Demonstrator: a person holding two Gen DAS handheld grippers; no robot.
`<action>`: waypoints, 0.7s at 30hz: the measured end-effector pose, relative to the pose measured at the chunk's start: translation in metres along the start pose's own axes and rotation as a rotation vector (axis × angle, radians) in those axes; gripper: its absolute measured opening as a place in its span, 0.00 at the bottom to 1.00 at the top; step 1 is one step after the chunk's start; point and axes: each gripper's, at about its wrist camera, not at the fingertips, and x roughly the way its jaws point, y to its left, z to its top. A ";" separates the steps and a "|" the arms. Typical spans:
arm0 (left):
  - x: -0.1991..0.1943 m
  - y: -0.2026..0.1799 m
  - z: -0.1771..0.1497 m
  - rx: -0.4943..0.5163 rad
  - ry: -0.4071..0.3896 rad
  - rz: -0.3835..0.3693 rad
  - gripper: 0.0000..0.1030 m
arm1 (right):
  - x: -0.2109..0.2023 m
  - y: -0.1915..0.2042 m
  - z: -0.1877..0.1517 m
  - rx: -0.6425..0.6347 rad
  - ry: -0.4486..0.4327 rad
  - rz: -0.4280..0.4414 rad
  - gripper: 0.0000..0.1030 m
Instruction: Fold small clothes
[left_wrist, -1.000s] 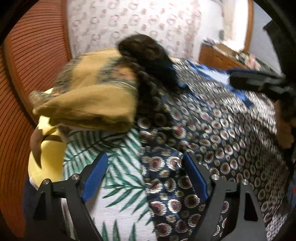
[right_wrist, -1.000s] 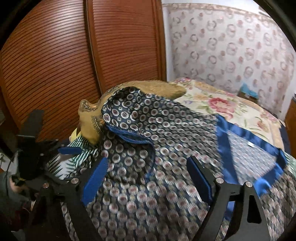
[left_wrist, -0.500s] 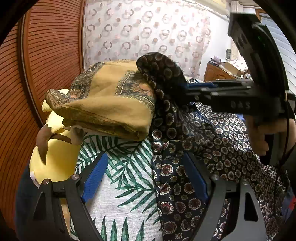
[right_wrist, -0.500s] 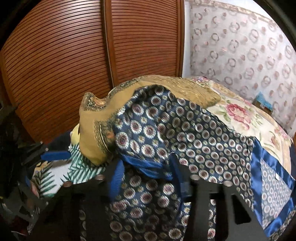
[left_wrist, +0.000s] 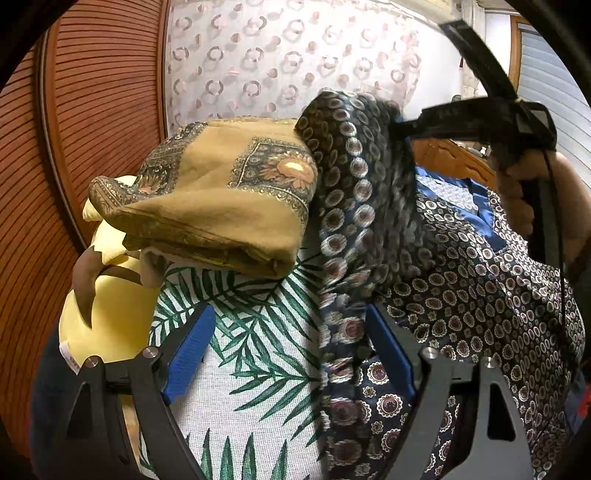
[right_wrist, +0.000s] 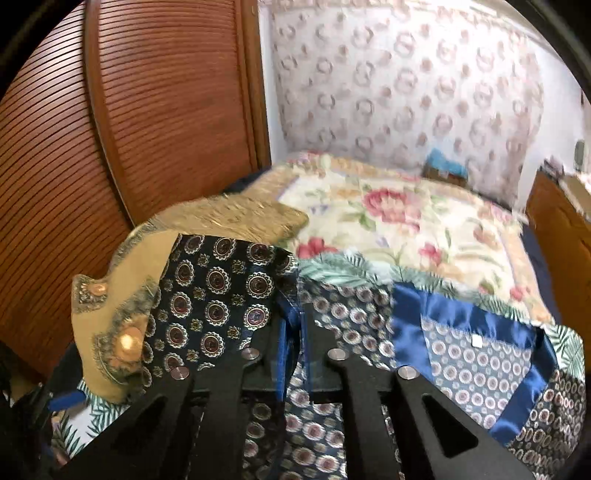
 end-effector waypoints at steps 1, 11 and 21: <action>0.000 0.000 0.000 0.001 0.002 0.000 0.82 | 0.003 -0.005 -0.002 0.003 0.023 -0.009 0.35; 0.006 -0.001 0.000 0.008 0.030 0.014 0.82 | -0.002 0.000 -0.054 -0.062 0.131 0.095 0.44; 0.014 -0.003 0.001 0.017 0.065 0.035 0.82 | 0.016 0.026 -0.095 -0.139 0.159 0.159 0.26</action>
